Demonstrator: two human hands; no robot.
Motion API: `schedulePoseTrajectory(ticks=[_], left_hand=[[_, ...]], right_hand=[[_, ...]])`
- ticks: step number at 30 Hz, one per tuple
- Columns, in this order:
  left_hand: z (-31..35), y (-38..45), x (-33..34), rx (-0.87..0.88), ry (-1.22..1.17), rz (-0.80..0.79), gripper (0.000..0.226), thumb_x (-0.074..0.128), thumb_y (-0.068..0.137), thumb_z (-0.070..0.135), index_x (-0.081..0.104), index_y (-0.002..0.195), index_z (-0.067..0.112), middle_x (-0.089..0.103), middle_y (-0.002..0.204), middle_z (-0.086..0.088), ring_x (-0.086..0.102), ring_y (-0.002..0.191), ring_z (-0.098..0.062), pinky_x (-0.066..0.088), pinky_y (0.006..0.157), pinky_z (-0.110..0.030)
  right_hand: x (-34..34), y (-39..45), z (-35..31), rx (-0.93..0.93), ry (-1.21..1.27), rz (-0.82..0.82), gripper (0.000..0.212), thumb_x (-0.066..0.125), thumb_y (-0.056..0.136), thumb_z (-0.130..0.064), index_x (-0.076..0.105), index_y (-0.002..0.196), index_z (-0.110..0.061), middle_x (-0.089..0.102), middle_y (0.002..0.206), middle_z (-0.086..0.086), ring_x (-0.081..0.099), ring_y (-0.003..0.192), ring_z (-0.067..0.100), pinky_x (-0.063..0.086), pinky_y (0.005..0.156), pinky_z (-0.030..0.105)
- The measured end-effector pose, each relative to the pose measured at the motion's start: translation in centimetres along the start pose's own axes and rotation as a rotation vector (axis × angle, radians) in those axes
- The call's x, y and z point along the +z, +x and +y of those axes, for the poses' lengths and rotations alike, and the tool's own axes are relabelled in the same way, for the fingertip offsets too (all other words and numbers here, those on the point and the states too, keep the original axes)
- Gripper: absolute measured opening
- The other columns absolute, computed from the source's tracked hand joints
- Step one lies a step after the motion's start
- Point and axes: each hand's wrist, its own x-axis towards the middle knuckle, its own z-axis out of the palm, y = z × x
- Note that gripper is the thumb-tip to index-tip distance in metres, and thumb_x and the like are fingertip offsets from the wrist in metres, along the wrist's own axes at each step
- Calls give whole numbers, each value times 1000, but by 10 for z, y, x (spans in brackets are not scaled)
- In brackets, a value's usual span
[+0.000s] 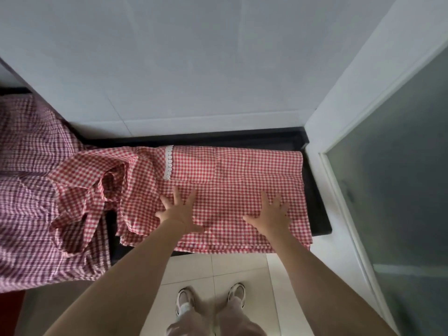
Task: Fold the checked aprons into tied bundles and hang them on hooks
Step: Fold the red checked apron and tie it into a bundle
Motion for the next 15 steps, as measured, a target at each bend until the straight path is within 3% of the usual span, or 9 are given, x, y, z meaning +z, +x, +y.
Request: schedulePoseTrajectory(ticks=[11,15], left_hand=[[14,18,-5,-84,-71,57,134,72,62,78,-22,151,44,-29,161,-12,-7,147,-53,27,112,-68],[19,18,-2,-106,-203,174,124,72,65,76,-5,155,42,-11,165,-11,0,149,-49,23,113,-66]], right_hand=[[-21,49,3,-118,-57,23,102,52,82,-78,-6,155,-37,-12,166,11,-3,150,48,19,116,65],[-33,53,0,-33,33,107,79,49,97,-54,5,157,-26,0,166,16,4,150,45,19,119,60]])
